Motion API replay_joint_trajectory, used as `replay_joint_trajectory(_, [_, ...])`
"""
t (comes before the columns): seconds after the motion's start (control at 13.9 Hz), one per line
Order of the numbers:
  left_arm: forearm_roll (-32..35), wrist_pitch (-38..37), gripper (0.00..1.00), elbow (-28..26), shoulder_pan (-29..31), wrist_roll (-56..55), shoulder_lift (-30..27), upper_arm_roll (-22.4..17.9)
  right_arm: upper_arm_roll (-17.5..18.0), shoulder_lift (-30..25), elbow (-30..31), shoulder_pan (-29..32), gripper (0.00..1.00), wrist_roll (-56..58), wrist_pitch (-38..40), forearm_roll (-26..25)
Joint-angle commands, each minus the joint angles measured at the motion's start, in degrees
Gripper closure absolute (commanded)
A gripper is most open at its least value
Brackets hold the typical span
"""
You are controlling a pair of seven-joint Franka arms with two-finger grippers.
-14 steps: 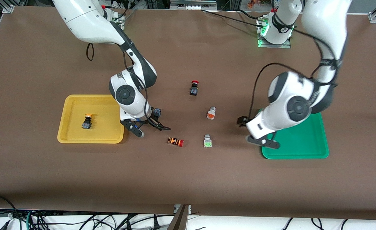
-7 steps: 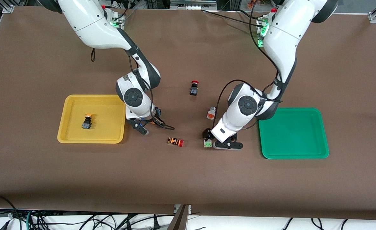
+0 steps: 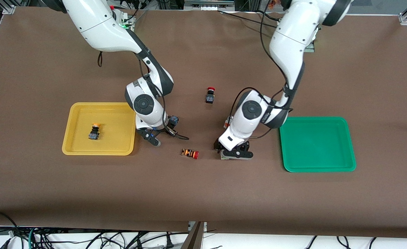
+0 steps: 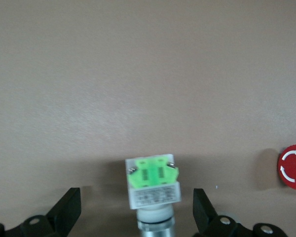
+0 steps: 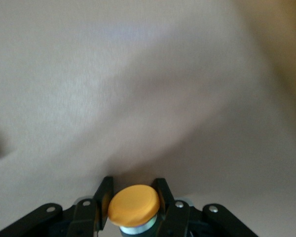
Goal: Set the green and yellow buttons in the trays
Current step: 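Grasp the orange-cap button with the right gripper while the left grasps green-block button, then place the button in the yellow tray while the left gripper lowers into green tray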
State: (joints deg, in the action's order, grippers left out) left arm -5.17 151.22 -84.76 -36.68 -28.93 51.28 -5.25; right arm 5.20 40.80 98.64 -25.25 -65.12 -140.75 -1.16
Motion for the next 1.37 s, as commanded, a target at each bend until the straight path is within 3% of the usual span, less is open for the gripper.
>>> replay_joint_trajectory(0.0, [-0.3,0.4,0.03,3.0,-2.4,-1.4,2.2,-2.8,-2.9,-2.4,-0.3,0.7,1.00,7.3,3.4,-1.0])
replay_joint_trajectory(0.14, [-0.4,0.4,0.59,3.1,-2.3,-1.6,2.1,-2.8,-4.5,-3.8,-2.9,2.7,1.00,15.9,10.3,-0.8])
replay_joint_trajectory(0.22, [-0.4,0.4,0.79,3.1,-2.3,-1.5,2.0,-2.8,-4.7,-4.2,-4.6,4.4,1.00,20.9,13.4,-0.7])
replay_joint_trajectory(0.29, [-0.3,0.4,0.89,3.0,-2.1,-1.3,1.7,-2.9,-5.2,-4.8,-6.0,6.2,1.00,26.1,16.5,-0.7])
replay_joint_trajectory(0.43, [-0.2,-2.0,0.90,2.9,-1.5,1.7,0.2,-4.2,-5.5,-5.4,-5.7,10.4,1.00,35.3,19.3,-0.3])
replay_joint_trajectory(0.72, [-0.3,-16.5,0.92,3.2,2.6,9.9,-5.7,-4.9,-5.6,-6.0,0.4,16.4,1.00,48.1,16.4,0.0])
replay_joint_trajectory(0.94, [-0.2,-27.4,0.91,3.0,9.6,22.3,-10.7,-5.0,-5.6,-7.3,6.6,17.6,0.89,50.2,9.9,0.0])
replay_joint_trajectory(1.01, [-0.2,-29.6,0.91,2.9,12.0,26.9,-11.5,-4.9,-5.6,-7.3,6.7,17.6,0.72,50.2,9.8,0.0])
replay_joint_trajectory(1.15, [-0.1,-32.8,0.91,1.1,14.9,34.7,-12.2,-5.0,-5.6,-7.4,6.7,17.6,0.16,49.8,9.8,0.2])
replay_joint_trajectory(1.23, [0.7,-33.3,0.91,-1.0,15.7,37.3,-11.6,-5.3,-5.5,-7.8,6.6,17.6,0.02,49.7,9.8,0.2])
replay_joint_trajectory(1.3, [2.3,-32.5,0.91,-3.2,18.1,39.1,-11.5,-5.7,-5.5,-8.2,6.2,17.6,0.01,49.6,10.1,0.2])
